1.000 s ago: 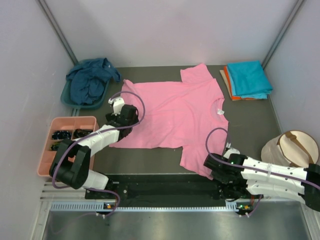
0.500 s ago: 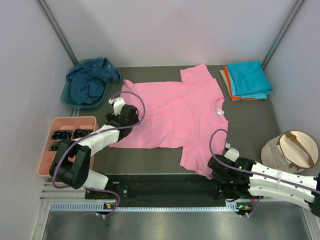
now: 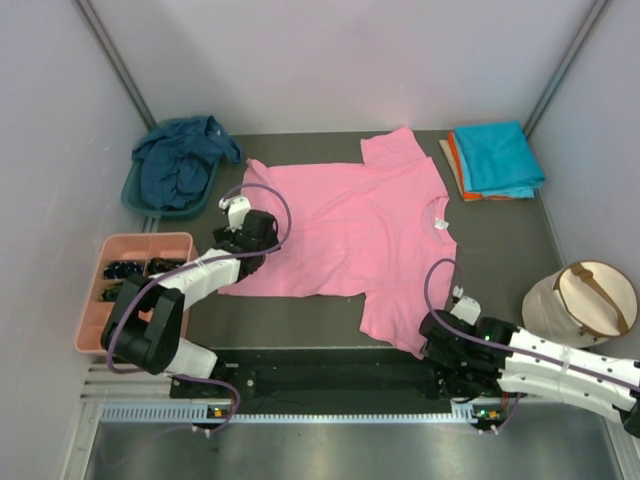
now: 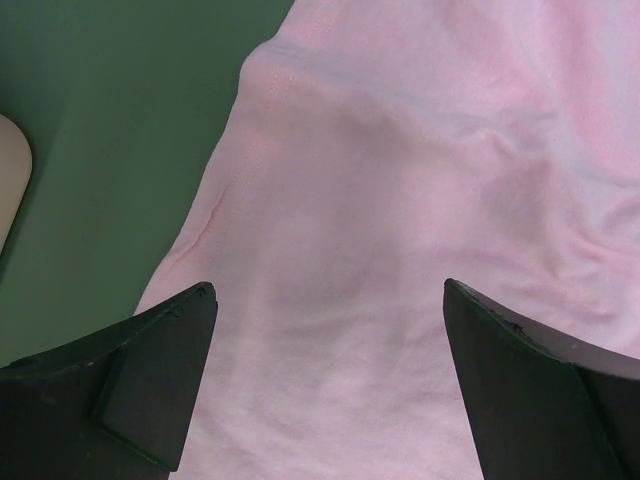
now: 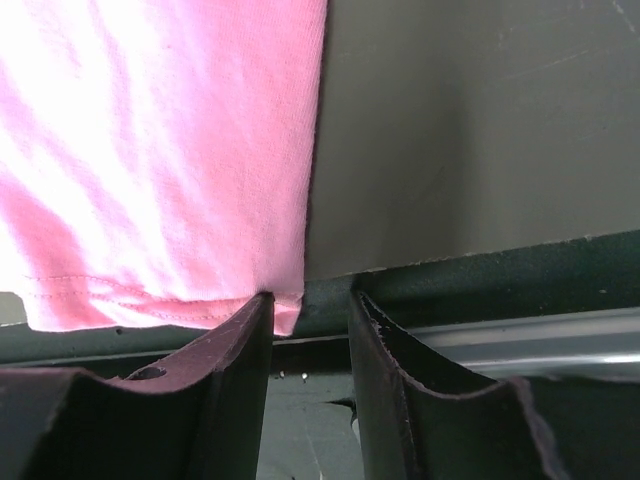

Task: Fold and stack the t-shirts
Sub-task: Grap the side of the flattened tshirt closest away from the robot with both arms

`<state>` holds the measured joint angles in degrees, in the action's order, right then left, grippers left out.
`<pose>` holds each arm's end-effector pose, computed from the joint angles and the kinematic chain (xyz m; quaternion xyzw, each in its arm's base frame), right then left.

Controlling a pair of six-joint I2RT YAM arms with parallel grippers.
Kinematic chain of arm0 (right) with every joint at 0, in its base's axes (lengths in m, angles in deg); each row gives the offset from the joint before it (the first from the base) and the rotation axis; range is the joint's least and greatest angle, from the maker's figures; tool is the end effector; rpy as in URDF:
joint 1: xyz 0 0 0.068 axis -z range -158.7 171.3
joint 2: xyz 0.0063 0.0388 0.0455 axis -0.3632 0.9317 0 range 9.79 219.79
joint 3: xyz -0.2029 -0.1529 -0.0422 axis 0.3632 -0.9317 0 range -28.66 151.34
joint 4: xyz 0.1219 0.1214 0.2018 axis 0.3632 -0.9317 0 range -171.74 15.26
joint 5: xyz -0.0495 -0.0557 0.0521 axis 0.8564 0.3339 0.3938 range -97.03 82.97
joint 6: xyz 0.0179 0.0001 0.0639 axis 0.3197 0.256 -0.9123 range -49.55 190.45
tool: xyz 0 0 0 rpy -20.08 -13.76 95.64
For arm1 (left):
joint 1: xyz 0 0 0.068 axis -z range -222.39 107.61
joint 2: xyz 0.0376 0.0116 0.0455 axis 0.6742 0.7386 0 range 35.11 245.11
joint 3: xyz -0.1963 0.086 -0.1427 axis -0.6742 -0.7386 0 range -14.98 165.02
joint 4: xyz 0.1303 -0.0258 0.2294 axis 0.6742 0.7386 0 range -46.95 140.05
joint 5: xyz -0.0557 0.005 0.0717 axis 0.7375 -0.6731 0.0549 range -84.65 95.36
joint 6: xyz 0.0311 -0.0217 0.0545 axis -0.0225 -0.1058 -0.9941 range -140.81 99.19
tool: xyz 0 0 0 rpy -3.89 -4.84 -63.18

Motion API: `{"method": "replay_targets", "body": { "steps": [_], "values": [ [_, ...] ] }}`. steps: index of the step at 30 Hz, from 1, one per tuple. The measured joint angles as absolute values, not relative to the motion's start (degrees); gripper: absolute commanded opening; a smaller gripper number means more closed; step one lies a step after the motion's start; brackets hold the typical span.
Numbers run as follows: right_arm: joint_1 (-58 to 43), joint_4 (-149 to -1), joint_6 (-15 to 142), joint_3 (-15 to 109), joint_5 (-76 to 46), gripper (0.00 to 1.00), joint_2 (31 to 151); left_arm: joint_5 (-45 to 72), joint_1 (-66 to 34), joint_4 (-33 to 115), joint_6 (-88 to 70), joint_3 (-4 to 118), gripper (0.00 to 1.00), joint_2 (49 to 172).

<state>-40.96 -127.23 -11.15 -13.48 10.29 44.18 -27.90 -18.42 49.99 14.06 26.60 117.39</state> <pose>0.0645 0.0892 0.1105 0.1876 0.9581 0.1034 0.1901 0.2803 -0.0930 0.1554 -0.1878 0.8796 0.0623 0.4326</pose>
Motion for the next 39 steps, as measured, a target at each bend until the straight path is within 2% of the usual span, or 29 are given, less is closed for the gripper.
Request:
{"method": "replay_targets", "body": {
  "steps": [5, 30, 31, 34, 36, 37, 39],
  "values": [
    [-40.96, -126.60, -10.70, -11.66, 10.09, 0.36, 48.14, -27.83, -18.42, 49.97, 14.11, 26.58, 0.99, 117.50],
    [-40.96, -121.85, -10.72, -13.11, 8.52, 0.36, 48.99, -27.64, -18.42, 49.97, 14.26, 26.58, 0.99, 118.07],
    [-40.96, -121.75, -10.72, -13.17, 8.50, 0.27, 48.97, -27.62, -18.42, 49.97, 14.28, 26.58, 0.99, 118.07],
    [-40.96, -120.78, -10.85, -13.57, 8.02, 0.15, 49.08, -27.62, -18.42, 49.99, 14.28, 26.58, 0.99, 118.07],
    [-41.05, -120.54, -11.02, -13.72, 7.71, 0.11, 49.23, -27.64, -18.42, 49.97, 14.26, 26.58, 0.99, 118.07],
    [-41.07, -120.13, -11.15, -13.85, 7.51, 0.04, 49.34, -27.64, -18.42, 49.97, 14.28, 26.58, 0.99, 118.07],
    [-41.14, -119.04, -11.24, -14.13, 7.05, 0.00, 49.41, -27.64, -18.42, 49.97, 14.28, 26.58, 0.99, 118.07]
  ]
}}
